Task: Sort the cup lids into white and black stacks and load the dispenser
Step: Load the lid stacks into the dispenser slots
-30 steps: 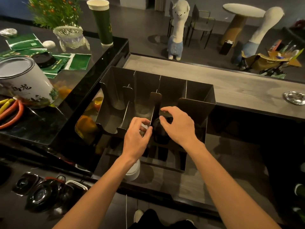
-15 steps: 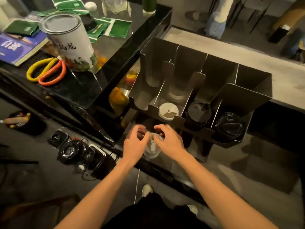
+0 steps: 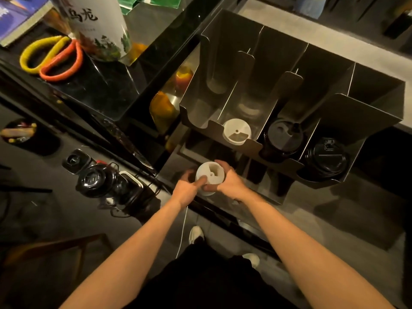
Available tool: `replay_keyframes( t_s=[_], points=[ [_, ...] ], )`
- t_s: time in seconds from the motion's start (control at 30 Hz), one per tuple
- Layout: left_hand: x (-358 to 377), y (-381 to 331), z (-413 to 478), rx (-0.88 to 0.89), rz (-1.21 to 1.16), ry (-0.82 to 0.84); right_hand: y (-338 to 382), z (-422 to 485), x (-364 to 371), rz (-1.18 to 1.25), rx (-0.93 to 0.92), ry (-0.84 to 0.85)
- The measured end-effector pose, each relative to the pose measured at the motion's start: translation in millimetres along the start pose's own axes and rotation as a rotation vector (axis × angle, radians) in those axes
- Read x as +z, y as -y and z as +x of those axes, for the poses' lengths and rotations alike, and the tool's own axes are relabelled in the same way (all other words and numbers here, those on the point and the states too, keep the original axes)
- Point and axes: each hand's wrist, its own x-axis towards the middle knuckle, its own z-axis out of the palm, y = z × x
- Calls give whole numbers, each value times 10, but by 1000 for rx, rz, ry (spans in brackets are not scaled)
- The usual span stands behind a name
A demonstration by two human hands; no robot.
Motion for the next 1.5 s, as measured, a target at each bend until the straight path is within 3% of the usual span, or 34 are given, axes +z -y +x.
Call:
replay_keyframes(
  t_s=[0.2,0.67,0.83,1.0,1.3,1.5],
  points=[
    [-31,123,84,-132,-96,74,-93,7,69,266,111,18],
    [112,84,-147,-106,-298,133,-48,-72,174,310,94,-23],
    [102,-3,-341,-64,-437,1,52,-216,71,273,-33,24],
    [65,-197,-575,16,-420,-68,214,-403,-62,203,-188,10],
    [88,-757,-1299,328,-396,-169,638,-1000,-406,135,-509,-91],
    [131,-1138,-1627,501,-365,-181,951,-1381,-731,133,-621,-178]
  ],
)
